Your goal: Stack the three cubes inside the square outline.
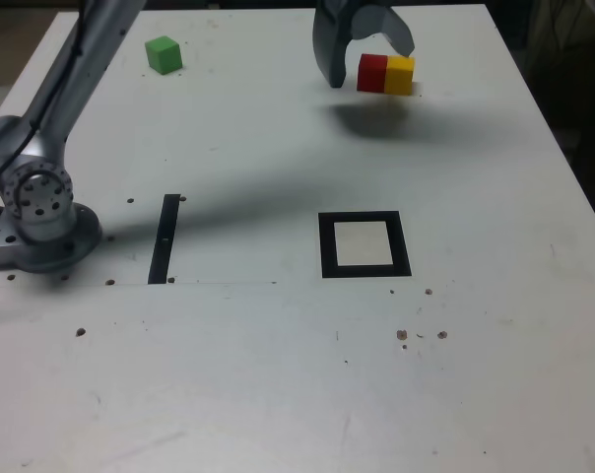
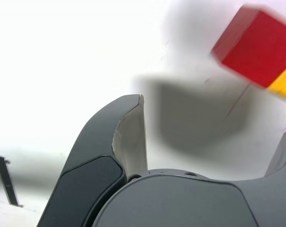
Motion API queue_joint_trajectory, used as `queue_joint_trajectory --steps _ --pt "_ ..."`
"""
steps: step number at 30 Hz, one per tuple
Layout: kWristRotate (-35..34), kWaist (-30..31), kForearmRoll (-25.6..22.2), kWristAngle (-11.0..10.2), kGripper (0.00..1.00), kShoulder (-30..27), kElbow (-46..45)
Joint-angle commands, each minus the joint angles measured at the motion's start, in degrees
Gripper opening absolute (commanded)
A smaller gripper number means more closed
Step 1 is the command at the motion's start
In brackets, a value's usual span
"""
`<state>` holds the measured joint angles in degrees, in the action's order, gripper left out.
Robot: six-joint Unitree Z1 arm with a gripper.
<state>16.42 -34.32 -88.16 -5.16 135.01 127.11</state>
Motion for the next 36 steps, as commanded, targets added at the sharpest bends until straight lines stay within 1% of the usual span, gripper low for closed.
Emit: queue_joint_trajectory --steps 1,9,13,17,22,30,33,36 --pt "-0.2 -0.7 -0.7 0.2 0.99 1.1 1.7" --pt "-1.1 -2.0 -3.2 0.7 0.99 4.3 9.0" --pt "-2.0 -2.2 -3.4 0.9 0.99 5.3 10.4" --pt "-4.5 -2.4 -3.5 1.5 0.99 5.8 10.8" --pt "-10.6 -2.5 -3.8 2.5 0.99 6.0 11.1" --pt "-23.2 -2.6 -5.2 3.0 0.99 6.0 11.3" --pt "-27.4 -2.9 -5.6 3.5 0.99 6.0 11.2" --pt "-29.6 -3.3 -5.6 4.1 0.99 6.1 11.1"
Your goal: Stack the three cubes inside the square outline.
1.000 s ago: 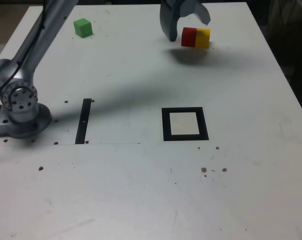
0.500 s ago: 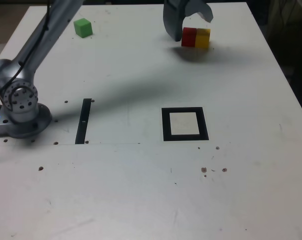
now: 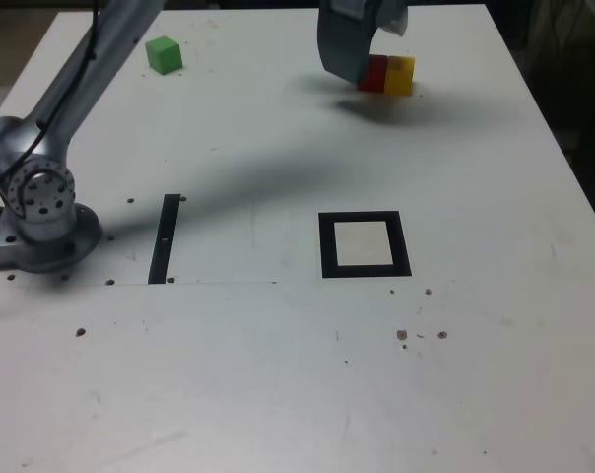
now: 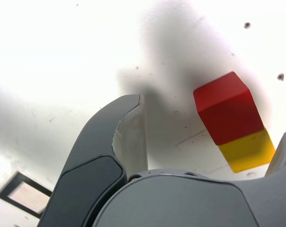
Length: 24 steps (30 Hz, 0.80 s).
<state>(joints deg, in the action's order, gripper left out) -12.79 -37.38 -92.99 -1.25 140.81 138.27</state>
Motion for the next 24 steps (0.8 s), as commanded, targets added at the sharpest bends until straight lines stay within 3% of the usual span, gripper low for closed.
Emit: queue_joint_trajectory --steps 1,24 --pt "-0.9 -0.4 -0.8 0.4 0.99 0.4 -0.1" --pt "-4.8 -3.1 -0.8 2.7 0.99 3.7 3.0"
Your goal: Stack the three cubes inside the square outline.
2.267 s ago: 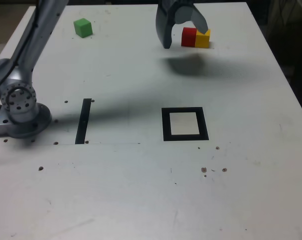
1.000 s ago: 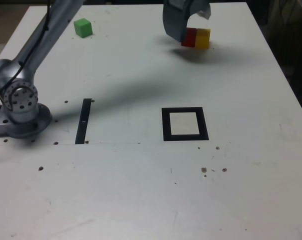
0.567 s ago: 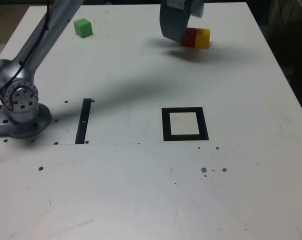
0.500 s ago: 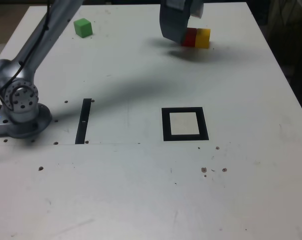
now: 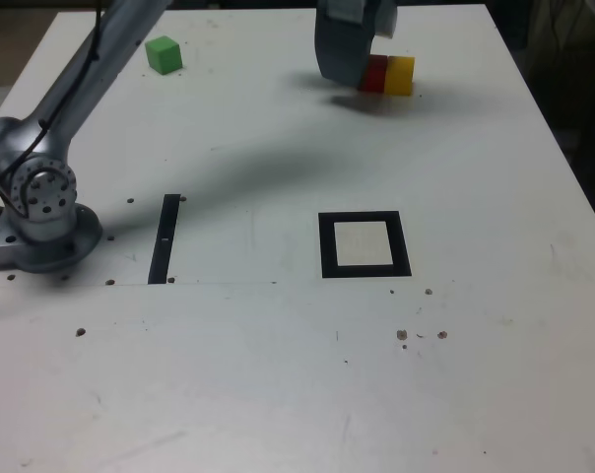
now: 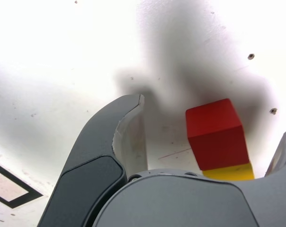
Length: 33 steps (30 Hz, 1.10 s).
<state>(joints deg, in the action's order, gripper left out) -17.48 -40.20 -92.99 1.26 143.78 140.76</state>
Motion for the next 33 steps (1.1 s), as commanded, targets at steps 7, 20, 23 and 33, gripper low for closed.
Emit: queue_joint_trajectory --steps 7,20,23,33 --pt "-0.4 -0.7 -0.8 0.9 0.99 2.5 2.0" --pt "-0.5 -1.1 -0.8 2.2 0.91 3.6 2.5" --pt "-0.6 -1.2 -0.8 2.4 0.86 3.7 2.5" --pt "-1.2 -1.1 -0.8 2.2 0.63 3.7 2.5"
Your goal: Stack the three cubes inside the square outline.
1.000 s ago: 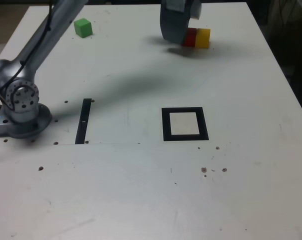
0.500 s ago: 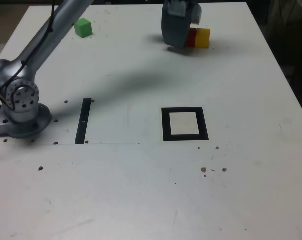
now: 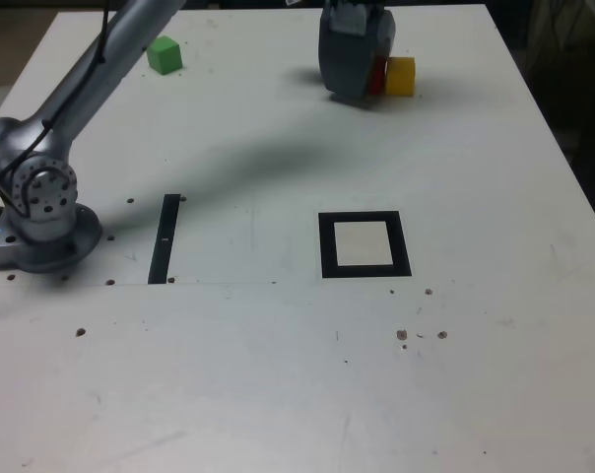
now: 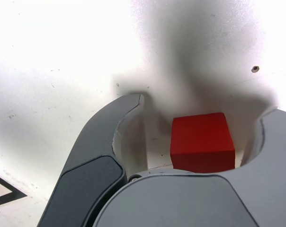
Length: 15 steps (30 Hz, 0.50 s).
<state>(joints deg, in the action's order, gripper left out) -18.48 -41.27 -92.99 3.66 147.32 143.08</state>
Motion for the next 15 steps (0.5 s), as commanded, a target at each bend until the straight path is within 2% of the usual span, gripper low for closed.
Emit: queue_joint_trajectory --steps 1,9,15 --pt "-0.2 -0.1 -0.8 -0.4 0.6 0.2 0.2" --pt "-0.3 -0.1 -0.4 -1.6 0.35 0.1 0.4" --pt "0.2 0.0 -0.4 -1.6 0.32 0.0 0.5"
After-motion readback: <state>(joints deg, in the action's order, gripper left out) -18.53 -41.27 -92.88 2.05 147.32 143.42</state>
